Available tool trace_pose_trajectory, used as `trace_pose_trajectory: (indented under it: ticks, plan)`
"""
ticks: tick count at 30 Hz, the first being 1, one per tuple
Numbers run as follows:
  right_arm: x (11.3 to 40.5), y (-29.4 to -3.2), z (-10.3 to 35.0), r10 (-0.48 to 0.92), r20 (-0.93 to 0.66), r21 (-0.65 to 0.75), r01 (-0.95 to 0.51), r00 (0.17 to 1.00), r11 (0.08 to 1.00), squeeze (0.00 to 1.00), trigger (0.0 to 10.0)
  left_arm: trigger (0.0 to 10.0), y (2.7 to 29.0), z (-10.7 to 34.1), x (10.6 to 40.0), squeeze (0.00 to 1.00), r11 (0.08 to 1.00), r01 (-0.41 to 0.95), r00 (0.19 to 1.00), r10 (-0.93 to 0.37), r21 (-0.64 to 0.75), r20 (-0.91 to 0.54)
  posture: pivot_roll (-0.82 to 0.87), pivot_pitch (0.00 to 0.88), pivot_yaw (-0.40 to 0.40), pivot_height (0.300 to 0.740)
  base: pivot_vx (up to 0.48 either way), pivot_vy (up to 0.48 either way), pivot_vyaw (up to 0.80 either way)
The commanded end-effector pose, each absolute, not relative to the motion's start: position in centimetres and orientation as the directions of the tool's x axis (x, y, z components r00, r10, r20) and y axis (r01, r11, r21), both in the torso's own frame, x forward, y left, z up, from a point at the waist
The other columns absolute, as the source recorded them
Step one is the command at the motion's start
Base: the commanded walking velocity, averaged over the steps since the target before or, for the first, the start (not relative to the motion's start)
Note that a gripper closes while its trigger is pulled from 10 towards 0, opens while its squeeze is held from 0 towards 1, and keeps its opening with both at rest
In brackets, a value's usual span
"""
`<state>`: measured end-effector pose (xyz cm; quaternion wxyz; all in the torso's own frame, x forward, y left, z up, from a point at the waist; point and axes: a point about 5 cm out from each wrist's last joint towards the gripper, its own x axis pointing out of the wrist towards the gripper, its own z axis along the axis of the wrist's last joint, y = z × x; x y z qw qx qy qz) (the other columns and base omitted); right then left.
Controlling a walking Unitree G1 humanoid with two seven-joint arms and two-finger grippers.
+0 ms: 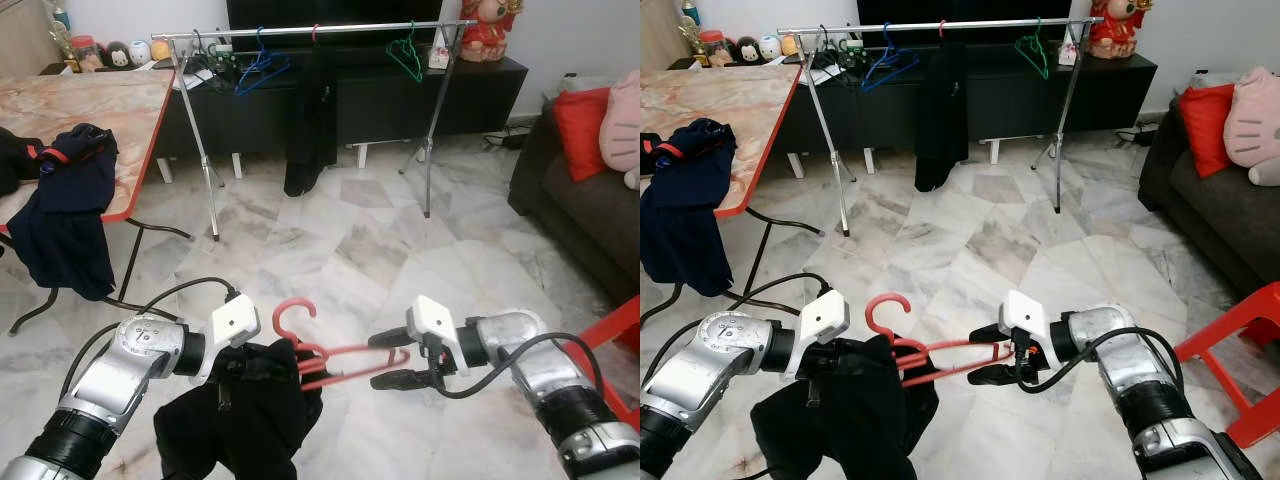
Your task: Hang hanger
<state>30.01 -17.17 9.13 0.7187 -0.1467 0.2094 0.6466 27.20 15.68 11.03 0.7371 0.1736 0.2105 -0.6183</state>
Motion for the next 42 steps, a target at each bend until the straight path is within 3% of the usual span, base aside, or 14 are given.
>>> trace_pose_trajectory:
  ticks: [1,7,20,39,40,41,42]
  plan:
    - [30.3,-17.0,9.7,0.862,-0.503,0.041,-0.995,0.057,0.09,0.0,10.0,10.0,15.5,11.8,27.2,0.0,0.122,0.992,0.121,-0.827,0.036,-0.549,-0.06,0.005,-0.047,0.74,0.0,0.0,0.0]
    - [30.5,-16.7,10.0,0.86,-0.508,0.042,-0.997,0.036,0.066,0.0,10.0,10.0,15.1,12.2,26.8,0.0,0.076,0.996,0.084,-0.814,0.039,-0.575,-0.06,0.008,-0.06,0.74,0.0,0.0,0.0]
    - [29.4,-14.1,7.6,0.893,-0.45,0.162,-0.985,-0.023,0.057,0.0,10.0,10.0,14.3,13.1,27.1,0.0,0.057,0.996,0.09,-0.817,0.075,-0.569,-0.06,0.009,-0.065,0.74,0.0,0.0,0.0]
    - [28.9,-12.7,6.2,0.916,-0.402,0.214,-0.973,-0.011,0.082,0.0,10.0,10.0,13.7,13.4,27.2,0.0,0.061,0.995,0.093,-0.833,0.077,-0.545,-0.05,0.002,-0.068,0.74,0.0,0.0,0.0]
    - [28.9,-12.7,6.1,0.916,-0.4,0.215,-0.973,-0.008,0.085,0.0,4.5,10.0,13.6,13.4,27.2,0.0,0.061,0.995,0.093,-0.833,0.076,-0.545,-0.05,0.002,-0.068,0.74,0.0,0.0,0.0]
    - [28.9,-12.7,6.1,0.916,-0.4,0.215,-0.973,-0.008,0.085,0.0,4.5,10.0,13.6,13.4,27.2,0.0,0.061,0.995,0.093,-0.833,0.076,-0.545,-0.05,0.002,-0.068,0.74,0.0,0.0,0.0]
    - [28.9,-12.7,6.1,0.917,-0.399,0.215,-0.972,-0.005,0.089,0.0,0.0,10.0,13.6,13.4,27.1,0.0,0.062,0.995,0.093,-0.834,0.075,-0.544,-0.05,0.0,-0.067,0.74,0.0,0.0,0.0]
